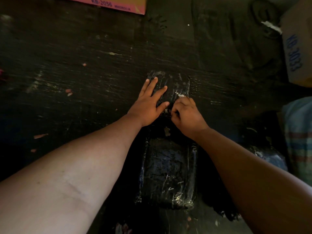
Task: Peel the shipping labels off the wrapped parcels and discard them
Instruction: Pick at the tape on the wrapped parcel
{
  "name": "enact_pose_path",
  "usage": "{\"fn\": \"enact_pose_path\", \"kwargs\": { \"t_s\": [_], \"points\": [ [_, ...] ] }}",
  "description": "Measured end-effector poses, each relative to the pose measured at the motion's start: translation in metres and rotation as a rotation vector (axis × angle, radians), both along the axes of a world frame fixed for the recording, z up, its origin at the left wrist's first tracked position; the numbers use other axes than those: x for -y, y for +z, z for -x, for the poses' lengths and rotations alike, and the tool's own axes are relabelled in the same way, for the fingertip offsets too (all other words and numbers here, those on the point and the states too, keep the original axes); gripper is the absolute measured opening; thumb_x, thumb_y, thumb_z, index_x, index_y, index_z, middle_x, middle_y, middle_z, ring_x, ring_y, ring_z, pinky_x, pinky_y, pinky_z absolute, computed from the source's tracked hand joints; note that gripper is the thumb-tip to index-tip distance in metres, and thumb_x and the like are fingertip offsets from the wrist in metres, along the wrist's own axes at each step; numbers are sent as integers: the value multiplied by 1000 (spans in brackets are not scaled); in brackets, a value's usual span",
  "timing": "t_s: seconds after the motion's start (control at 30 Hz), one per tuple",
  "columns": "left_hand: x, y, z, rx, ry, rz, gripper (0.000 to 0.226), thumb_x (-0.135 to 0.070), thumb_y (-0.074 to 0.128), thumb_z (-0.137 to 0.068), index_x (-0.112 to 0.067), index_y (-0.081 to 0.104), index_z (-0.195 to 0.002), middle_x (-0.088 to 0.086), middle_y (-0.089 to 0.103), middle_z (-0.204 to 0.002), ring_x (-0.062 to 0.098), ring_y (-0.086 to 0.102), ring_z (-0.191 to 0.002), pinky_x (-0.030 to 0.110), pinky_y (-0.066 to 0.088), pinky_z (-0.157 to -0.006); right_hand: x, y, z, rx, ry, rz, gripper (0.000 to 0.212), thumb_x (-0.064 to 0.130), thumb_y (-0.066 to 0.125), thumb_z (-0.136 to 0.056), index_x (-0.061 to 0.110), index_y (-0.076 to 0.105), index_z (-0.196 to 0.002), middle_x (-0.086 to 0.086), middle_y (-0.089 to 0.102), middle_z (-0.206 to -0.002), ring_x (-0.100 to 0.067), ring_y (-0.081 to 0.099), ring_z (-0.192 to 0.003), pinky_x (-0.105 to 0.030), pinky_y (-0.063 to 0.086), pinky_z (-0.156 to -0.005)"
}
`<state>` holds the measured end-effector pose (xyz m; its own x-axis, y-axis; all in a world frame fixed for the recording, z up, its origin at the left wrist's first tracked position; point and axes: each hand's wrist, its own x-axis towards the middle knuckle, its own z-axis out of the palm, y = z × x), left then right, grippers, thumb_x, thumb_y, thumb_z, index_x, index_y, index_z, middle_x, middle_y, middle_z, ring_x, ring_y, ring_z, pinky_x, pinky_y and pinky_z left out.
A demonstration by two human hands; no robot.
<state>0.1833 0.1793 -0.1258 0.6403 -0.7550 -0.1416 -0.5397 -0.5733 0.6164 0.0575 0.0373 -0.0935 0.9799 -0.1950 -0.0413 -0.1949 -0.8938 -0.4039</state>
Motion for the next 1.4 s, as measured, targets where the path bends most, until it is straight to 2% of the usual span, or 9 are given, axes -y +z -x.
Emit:
{"fn": "enact_pose_path", "kwargs": {
  "t_s": [0.07, 0.2, 0.47, 0.6, 0.7, 0.9, 1.03, 1.17, 1.4],
  "points": [
    [0, -1, 0, 3, -1, 7, 64, -54, 45, -101, -35, 25, -158, -7, -11, -169, 17, -18, -153, 41, 9, -123, 3, 0, 3, 28, -28, -48, 6, 13, 61, -90, 11, 66, -93, -6, 57, -108, -21, 48, -104, -29, 41, -92],
    [-1, -1, 0, 14, 1, 28, 64, -52, 48, -101, -32, 28, -158, -4, -9, -169, 19, -17, -154, 39, 7, -123, -2, -2, -3, 54, -99, -38, 11, 15, 60, -93, 11, 69, -97, -7, 61, -104, -22, 50, -104, -28, 40, -90],
    [-1, -3, -1, 15, 1, 18, 64, -52, 47, -101, -33, 26, -158, -5, -10, -169, 19, -17, -154, 36, 3, -121, -16, -6, -13, -20, -137, 137, 21, 25, 56, -93, 8, 68, -96, -10, 55, -107, -29, 48, -105, -42, 47, -87],
    [-1, -3, 0, 33, -8, 25, 64, -52, 48, -101, -31, 27, -158, -2, -8, -169, 21, -16, -154, 36, 3, -122, -1, -2, -3, -9, 9, 47, 11, 17, 60, -90, 10, 67, -92, -9, 55, -109, -27, 49, -104, -35, 41, -93],
    [-1, -3, -1, 30, -16, 21, 65, -53, 47, -101, -32, 26, -158, -2, -10, -169, 21, -17, -154, 37, 3, -121, 7, 1, 3, 47, -2, -22, 10, 13, 58, -94, 11, 68, -97, -6, 61, -107, -23, 51, -104, -25, 37, -91],
    [-2, -3, -3, 19, -46, -10, 67, -55, 45, -101, -33, 22, -159, -3, -13, -169, 21, -20, -153, 41, 3, -123, -6, -5, 5, 94, -54, 39, 14, 18, 69, -88, 8, 71, -98, -8, 63, -108, -25, 51, -105, -29, 41, -94],
    [-2, -4, -4, 21, -44, -9, 67, -55, 46, -100, -33, 23, -159, -2, -13, -169, 21, -19, -153, 42, 3, -124, -9, -4, -4, 81, -93, 42, 9, 13, 63, -91, 10, 70, -90, -8, 60, -102, -25, 50, -101, -34, 45, -89],
    [-2, -2, -4, 9, -45, -3, 67, -53, 47, -101, -32, 23, -159, -1, -13, -169, 21, -20, -153, 40, 2, -123, -7, 0, -10, 18, -128, 17, 13, 14, 56, -95, 12, 68, -91, -6, 59, -103, -21, 49, -105, -26, 41, -88],
    [-1, 6, -3, -19, -53, -89, 67, -53, 43, -102, -35, 14, -161, -3, -21, -167, 19, -26, -151, 38, -4, -121, 0, 14, -13, -29, -158, -87, 20, 13, 50, -99, 14, 69, -104, -4, 61, -110, -17, 56, -105, -24, 43, -88]
  ]
}}
